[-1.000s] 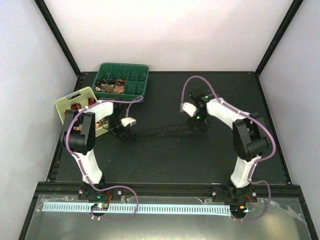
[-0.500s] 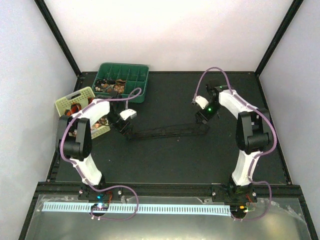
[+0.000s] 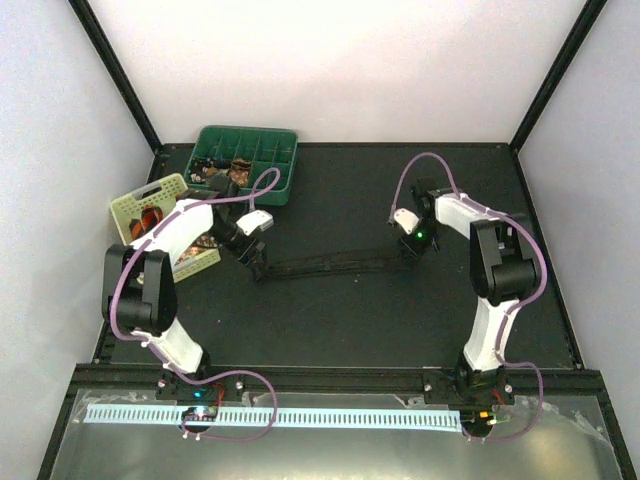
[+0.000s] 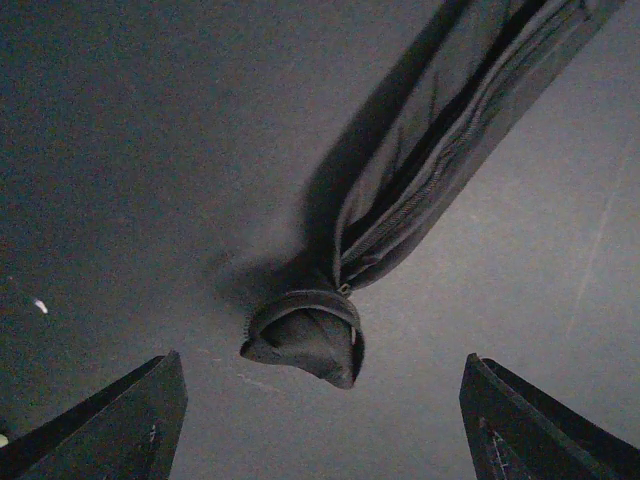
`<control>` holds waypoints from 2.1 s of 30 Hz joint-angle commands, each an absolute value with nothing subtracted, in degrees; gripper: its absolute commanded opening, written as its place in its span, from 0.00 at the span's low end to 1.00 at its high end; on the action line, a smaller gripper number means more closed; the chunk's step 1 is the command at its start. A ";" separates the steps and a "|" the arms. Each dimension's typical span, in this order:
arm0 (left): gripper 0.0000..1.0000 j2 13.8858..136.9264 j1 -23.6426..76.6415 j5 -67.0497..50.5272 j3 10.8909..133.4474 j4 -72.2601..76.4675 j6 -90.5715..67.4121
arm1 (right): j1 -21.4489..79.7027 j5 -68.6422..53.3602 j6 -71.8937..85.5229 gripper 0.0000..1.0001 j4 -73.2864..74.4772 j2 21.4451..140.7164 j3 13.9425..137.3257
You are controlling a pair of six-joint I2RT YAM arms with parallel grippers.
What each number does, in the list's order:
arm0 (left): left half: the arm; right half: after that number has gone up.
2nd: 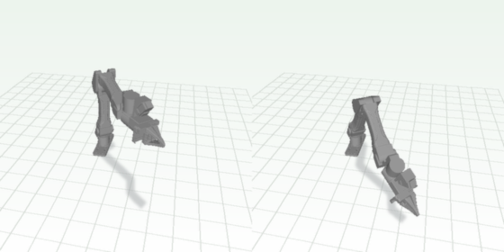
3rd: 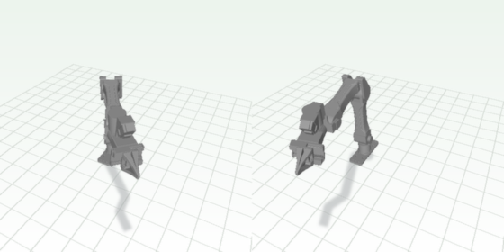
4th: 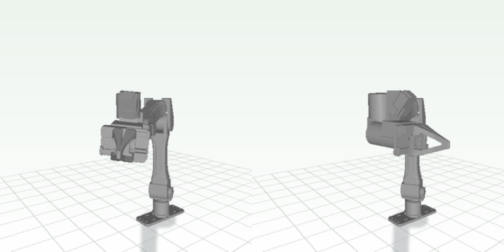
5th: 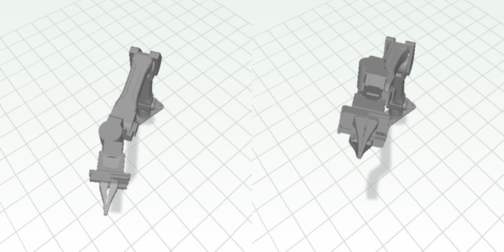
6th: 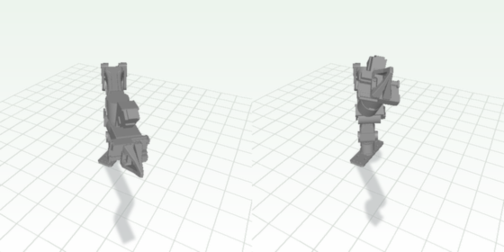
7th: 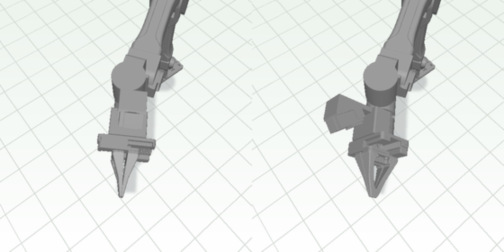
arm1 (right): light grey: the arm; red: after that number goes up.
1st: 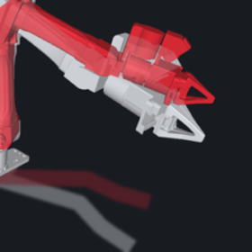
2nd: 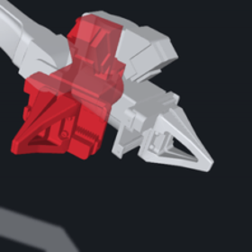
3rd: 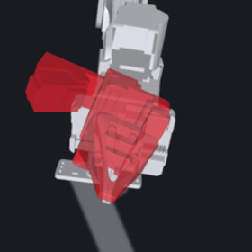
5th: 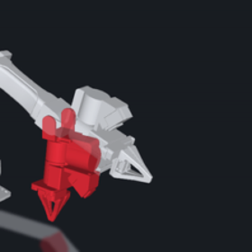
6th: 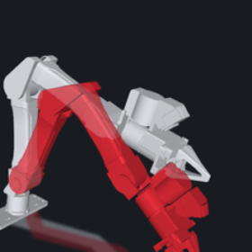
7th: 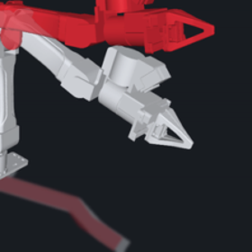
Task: Roll the ties
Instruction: Move the tie to the center of the board, then adjust the tie at the center of the board.
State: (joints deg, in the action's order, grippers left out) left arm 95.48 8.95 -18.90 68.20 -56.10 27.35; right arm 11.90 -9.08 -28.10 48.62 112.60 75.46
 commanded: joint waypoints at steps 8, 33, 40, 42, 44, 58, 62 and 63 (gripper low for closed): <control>0.77 89.48 11.51 -24.86 64.57 -55.94 34.31 | 6.39 1.30 -39.07 0.26 47.13 99.13 54.21; 0.99 86.14 26.84 -33.72 59.92 -37.03 48.57 | -12.53 -15.05 -39.02 0.55 65.59 94.61 77.71; 0.95 101.72 29.86 -30.54 72.99 -43.26 44.68 | -11.75 -15.41 -34.24 0.54 63.81 96.40 73.29; 0.94 105.34 30.90 -29.50 75.27 -44.72 44.89 | -11.62 -14.92 -34.96 0.52 61.98 97.41 71.15; 0.94 107.30 32.00 -27.84 76.71 -45.19 44.43 | -11.61 -14.12 -36.22 0.49 61.05 99.21 69.62; 0.64 113.09 37.19 -22.88 76.97 -50.12 44.55 | -11.76 -6.85 -41.87 0.41 54.37 100.56 57.23; 0.55 109.40 38.10 -25.22 71.35 -48.13 43.56 | -11.75 -5.08 -44.34 0.41 54.72 96.54 53.75; 0.53 108.16 38.19 -25.91 70.46 -47.68 43.18 | -11.70 -5.06 -44.69 0.41 55.41 96.03 53.59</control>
